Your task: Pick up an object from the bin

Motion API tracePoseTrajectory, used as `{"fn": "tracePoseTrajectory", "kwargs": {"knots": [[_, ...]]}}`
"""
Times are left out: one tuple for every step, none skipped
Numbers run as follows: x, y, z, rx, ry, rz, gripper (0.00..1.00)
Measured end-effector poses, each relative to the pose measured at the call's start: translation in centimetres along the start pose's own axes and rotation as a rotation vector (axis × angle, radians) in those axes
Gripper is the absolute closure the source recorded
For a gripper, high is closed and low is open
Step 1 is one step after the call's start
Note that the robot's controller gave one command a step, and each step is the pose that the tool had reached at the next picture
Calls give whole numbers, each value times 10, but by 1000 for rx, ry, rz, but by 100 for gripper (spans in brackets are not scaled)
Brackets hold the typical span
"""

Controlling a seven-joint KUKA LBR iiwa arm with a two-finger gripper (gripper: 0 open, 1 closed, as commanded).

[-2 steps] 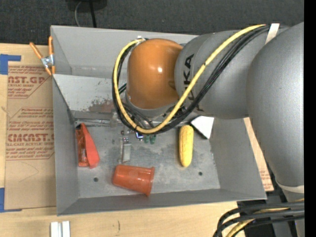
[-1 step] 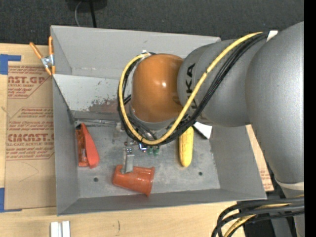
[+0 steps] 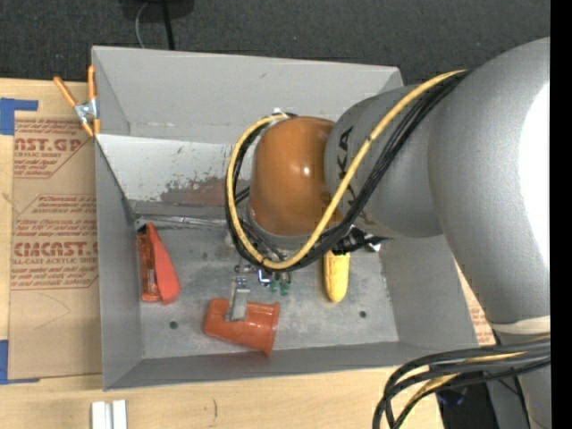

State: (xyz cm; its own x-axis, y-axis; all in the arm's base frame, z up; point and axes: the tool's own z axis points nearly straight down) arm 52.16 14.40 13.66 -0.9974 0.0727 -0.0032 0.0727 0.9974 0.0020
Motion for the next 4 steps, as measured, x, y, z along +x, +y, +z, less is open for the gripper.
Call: {"fn": "tracePoseTrajectory", "kwargs": {"knots": [[13, -17, 45, -8, -6, -169, 0], [20, -25, 59, -8, 6, 0, 100], [20, -25, 59, -8, 5, 1, 100], [29, -25, -67, -9, 5, 49, 100]]}}
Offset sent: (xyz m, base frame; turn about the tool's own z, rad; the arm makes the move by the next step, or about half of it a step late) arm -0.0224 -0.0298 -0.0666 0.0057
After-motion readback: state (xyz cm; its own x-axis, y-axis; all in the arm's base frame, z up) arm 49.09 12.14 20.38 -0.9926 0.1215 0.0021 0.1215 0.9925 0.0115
